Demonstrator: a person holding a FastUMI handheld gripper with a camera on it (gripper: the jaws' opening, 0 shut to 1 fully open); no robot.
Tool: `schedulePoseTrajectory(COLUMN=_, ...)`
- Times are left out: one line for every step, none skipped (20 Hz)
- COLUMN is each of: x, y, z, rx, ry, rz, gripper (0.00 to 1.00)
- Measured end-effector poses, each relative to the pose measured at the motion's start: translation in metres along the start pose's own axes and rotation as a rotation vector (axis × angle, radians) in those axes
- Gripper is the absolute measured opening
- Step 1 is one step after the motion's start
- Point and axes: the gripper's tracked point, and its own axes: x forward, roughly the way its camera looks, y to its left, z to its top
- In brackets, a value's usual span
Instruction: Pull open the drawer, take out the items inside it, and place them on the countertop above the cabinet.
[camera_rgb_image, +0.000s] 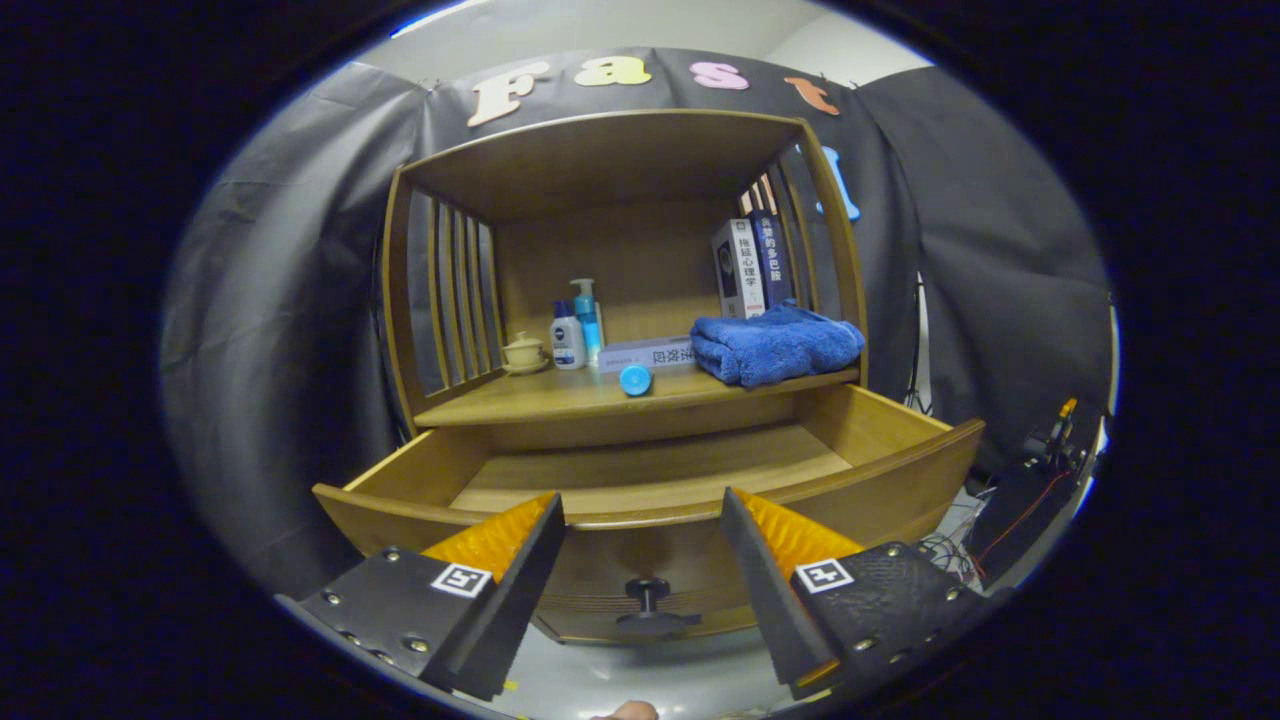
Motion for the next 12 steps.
schedulePoseTrajectory(x=0.003, y=-0.002, z=0.002, rx=0.004, ry=0.005, rz=-0.001, gripper=0.95)
schedulePoseTrajectory(x=0.007, y=-0.002, z=0.003, rx=0.012, ry=0.009, rz=-0.004, gripper=0.95)
schedulePoseTrajectory(x=0.010, y=-0.004, z=0.004, rx=0.013, ry=0.008, rz=-0.009, gripper=0.95)
schedulePoseTrajectory(x=0.012, y=-0.005, z=0.006, rx=0.004, ry=0.011, rz=-0.011, gripper=0.95)
schedulePoseTrajectory(x=0.011, y=-0.004, z=0.009, rx=0.001, ry=0.003, rz=-0.008, gripper=0.95)
schedulePoseTrajectory(x=0.012, y=-0.005, z=0.009, rx=0.009, ry=-0.008, rz=-0.008, gripper=0.95)
schedulePoseTrajectory(x=0.012, y=-0.002, z=0.012, rx=0.017, ry=-0.022, rz=-0.007, gripper=0.95)
schedulePoseTrajectory(x=0.020, y=-0.002, z=0.012, rx=0.019, ry=-0.015, rz=-0.009, gripper=0.95)
schedulePoseTrajectory(x=0.017, y=-0.002, z=0.013, rx=0.009, ry=-0.020, rz=-0.010, gripper=0.95)
schedulePoseTrajectory(x=0.020, y=-0.004, z=0.014, rx=-0.005, ry=-0.004, rz=-0.010, gripper=0.95)
schedulePoseTrajectory(x=0.025, y=-0.005, z=0.016, rx=-0.002, ry=0.003, rz=-0.013, gripper=0.95)
schedulePoseTrajectory(x=0.027, y=-0.004, z=0.020, rx=0.000, ry=-0.006, rz=-0.010, gripper=0.95)
